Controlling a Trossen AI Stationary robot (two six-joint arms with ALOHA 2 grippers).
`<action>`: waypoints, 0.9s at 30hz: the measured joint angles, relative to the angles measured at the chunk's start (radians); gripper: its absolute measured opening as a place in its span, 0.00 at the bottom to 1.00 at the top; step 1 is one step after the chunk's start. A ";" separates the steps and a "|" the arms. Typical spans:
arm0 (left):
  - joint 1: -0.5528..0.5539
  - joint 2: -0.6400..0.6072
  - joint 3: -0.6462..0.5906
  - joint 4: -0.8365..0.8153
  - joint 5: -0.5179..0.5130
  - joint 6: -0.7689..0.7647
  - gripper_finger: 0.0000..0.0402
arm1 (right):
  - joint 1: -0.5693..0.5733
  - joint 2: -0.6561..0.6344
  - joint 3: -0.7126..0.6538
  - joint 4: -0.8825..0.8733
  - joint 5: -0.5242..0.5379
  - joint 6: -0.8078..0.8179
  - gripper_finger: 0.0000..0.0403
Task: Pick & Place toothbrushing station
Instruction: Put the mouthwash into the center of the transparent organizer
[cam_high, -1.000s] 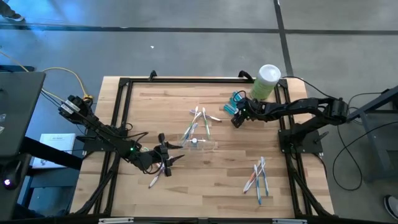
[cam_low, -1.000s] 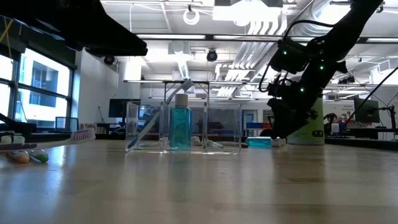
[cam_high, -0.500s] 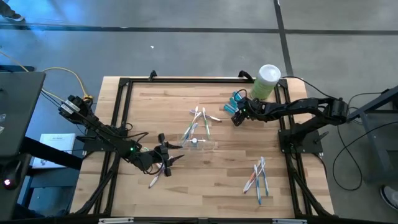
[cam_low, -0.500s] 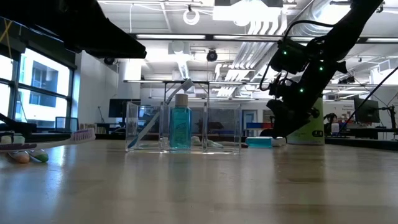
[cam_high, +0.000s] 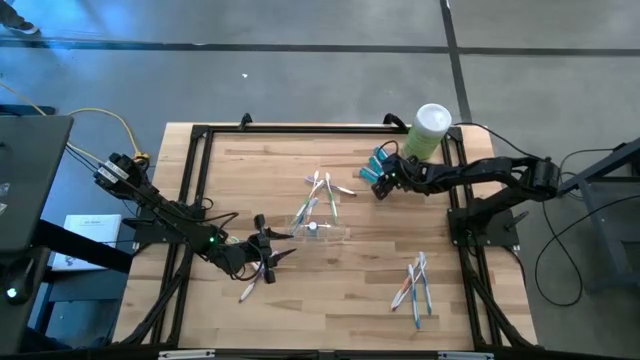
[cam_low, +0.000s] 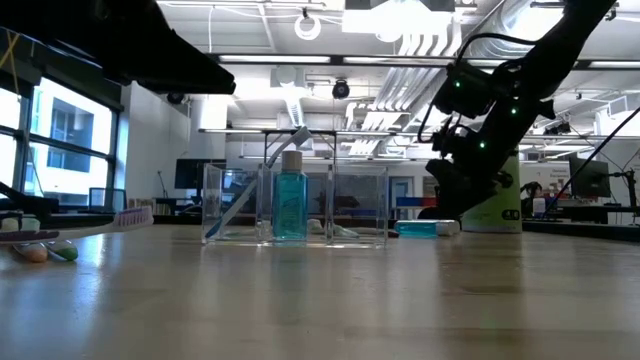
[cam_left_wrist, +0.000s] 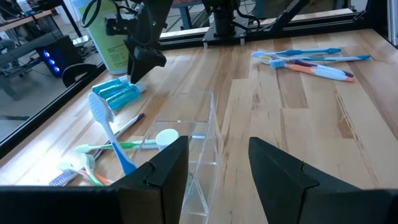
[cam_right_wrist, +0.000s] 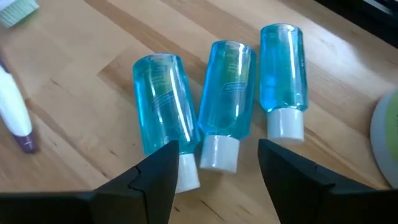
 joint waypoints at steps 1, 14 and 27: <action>0.000 0.000 0.000 -0.001 0.000 0.000 0.41 | -0.003 0.005 0.000 0.001 -0.001 0.001 0.52; 0.000 0.000 0.000 -0.012 0.000 0.000 0.41 | -0.006 0.206 0.004 0.174 0.015 -0.009 0.52; 0.000 0.000 0.000 -0.019 0.000 0.000 0.41 | -0.004 0.209 0.002 0.173 0.029 -0.007 0.21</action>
